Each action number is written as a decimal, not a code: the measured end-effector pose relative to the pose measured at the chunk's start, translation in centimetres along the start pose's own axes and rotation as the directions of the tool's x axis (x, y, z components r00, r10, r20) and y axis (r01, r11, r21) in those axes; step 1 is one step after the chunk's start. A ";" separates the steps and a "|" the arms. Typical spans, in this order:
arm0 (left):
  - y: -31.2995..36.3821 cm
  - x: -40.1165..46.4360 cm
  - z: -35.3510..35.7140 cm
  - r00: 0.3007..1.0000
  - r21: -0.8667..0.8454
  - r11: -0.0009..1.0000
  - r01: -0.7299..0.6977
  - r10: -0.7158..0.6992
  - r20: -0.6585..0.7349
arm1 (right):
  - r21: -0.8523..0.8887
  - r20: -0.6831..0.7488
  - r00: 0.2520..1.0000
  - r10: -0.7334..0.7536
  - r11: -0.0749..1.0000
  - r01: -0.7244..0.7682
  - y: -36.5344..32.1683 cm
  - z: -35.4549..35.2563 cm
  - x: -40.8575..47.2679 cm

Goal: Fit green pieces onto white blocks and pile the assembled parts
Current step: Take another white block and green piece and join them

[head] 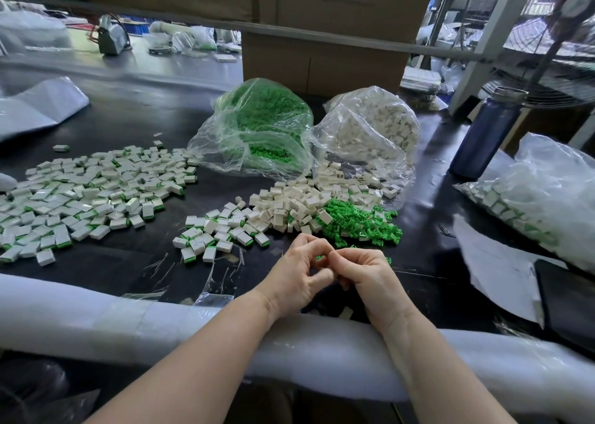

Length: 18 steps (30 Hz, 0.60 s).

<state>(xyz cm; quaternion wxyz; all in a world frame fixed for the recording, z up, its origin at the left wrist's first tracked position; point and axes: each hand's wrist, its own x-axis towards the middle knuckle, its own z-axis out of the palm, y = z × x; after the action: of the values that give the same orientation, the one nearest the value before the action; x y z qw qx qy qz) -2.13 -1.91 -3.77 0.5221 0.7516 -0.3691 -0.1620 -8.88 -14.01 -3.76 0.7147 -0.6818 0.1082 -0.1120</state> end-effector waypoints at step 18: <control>0.3 -0.1 0.0 1.000 -0.011 1.000 0.006 -0.006 0.017 | 0.062 0.025 1.000 0.011 0.998 -0.013 -0.2 0.1 -0.2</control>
<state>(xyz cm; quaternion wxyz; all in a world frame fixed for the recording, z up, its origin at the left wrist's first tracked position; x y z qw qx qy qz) -2.31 -1.84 -3.51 0.5226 0.7483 -0.3705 -0.1722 -9.02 -13.89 -3.58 0.7375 -0.6600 0.1000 -0.1027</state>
